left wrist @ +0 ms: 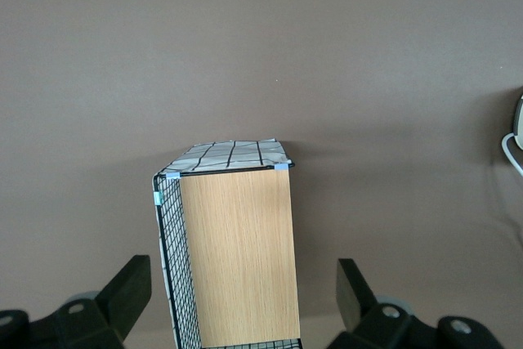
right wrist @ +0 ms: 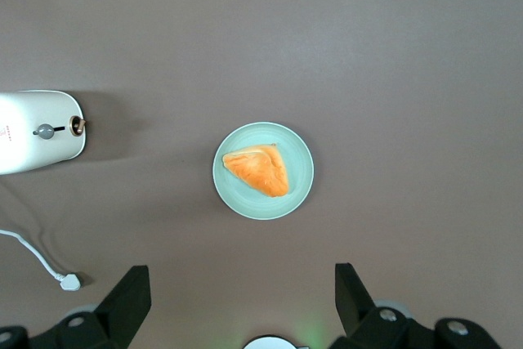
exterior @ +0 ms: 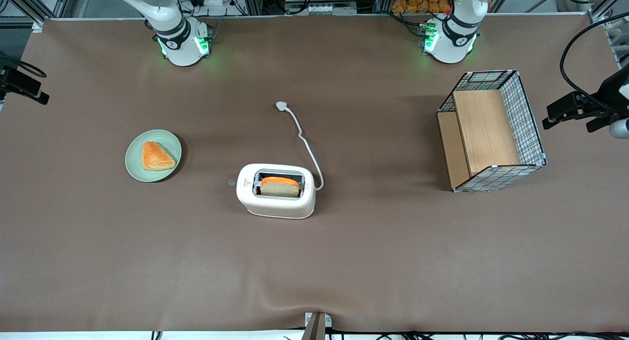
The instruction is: Press toaster button with right arm
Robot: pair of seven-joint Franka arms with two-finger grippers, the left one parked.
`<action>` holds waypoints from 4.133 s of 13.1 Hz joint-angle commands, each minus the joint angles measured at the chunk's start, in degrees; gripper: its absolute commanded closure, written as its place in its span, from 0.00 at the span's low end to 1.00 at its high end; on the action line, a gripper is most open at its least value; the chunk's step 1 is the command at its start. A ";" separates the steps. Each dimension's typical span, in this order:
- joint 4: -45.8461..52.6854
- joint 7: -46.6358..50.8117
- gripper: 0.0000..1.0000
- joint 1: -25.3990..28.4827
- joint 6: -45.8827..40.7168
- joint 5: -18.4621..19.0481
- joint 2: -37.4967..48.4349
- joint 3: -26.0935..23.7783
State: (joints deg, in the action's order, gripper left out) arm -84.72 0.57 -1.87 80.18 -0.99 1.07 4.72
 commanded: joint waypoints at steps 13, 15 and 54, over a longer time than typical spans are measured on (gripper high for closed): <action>0.78 0.66 0.00 0.46 -5.12 -8.31 -8.26 -0.77; -0.61 1.19 0.00 1.60 -4.86 -11.47 -9.41 -0.77; -10.38 -0.83 1.00 16.02 25.99 -40.14 -29.02 -0.85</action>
State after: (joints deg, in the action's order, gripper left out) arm -94.78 0.58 13.81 105.56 -39.34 -28.00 3.60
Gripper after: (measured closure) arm 0.991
